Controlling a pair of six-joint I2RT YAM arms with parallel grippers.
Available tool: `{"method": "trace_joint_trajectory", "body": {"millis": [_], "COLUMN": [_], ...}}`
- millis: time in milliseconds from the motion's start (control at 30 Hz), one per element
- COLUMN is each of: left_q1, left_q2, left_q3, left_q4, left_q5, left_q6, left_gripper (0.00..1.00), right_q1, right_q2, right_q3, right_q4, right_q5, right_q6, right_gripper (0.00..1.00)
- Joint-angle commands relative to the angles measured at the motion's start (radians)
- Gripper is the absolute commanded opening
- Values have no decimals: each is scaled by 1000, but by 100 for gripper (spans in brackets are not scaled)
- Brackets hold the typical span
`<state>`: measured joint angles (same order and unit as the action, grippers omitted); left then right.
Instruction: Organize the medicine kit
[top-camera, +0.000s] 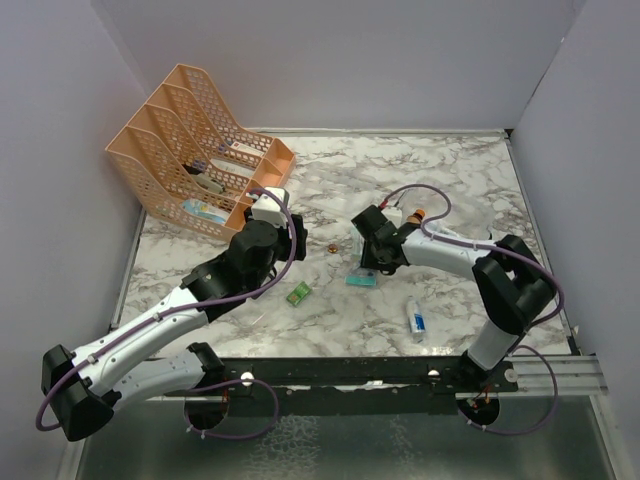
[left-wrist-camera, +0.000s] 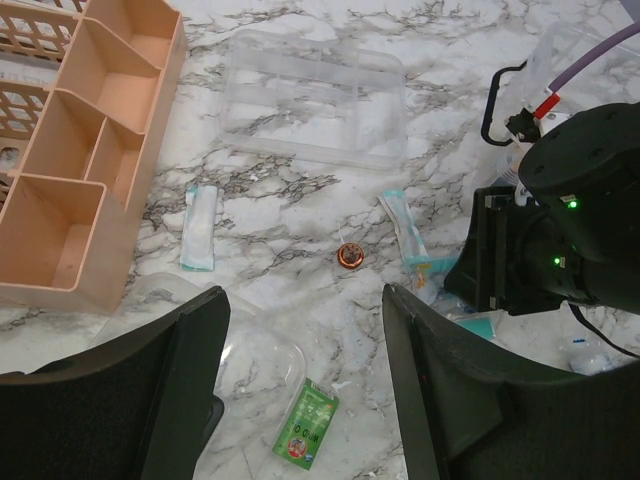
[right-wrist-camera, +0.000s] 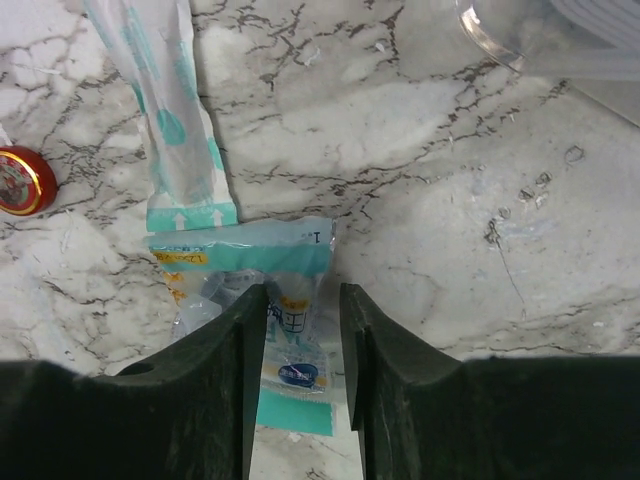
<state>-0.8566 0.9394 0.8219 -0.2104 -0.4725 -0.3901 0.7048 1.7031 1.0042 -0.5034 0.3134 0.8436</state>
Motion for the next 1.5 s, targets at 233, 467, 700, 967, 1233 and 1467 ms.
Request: {"method": "trace_joint_trajectory", "body": {"millis": [233, 467, 700, 967, 1233, 1467], "left_q1": [6, 7, 6, 7, 7, 6], "left_q2": [-17, -29, -39, -73, -74, -73], "left_q3": [-3, -6, -4, -10, -15, -20], "left_q4": [10, 9, 2, 0, 3, 6], "left_q5": [-18, -19, -17, -16, -46, -68], "left_q6": [-3, -3, -4, -14, -10, -7], "left_gripper": [66, 66, 66, 67, 67, 67], "right_q1": [-19, -19, -76, -298, -572, -715], "right_q2": [32, -140, -376, -542, -530, -429], "right_q3": [7, 20, 26, 110, 160, 161], "right_q4": [43, 23, -45, -158, -201, -179], "right_q5": [-75, -18, 79, 108, -6, -183], "right_q6": [-44, -63, -84, -208, -301, -356], "right_gripper": [10, 4, 4, 4, 4, 4]}}
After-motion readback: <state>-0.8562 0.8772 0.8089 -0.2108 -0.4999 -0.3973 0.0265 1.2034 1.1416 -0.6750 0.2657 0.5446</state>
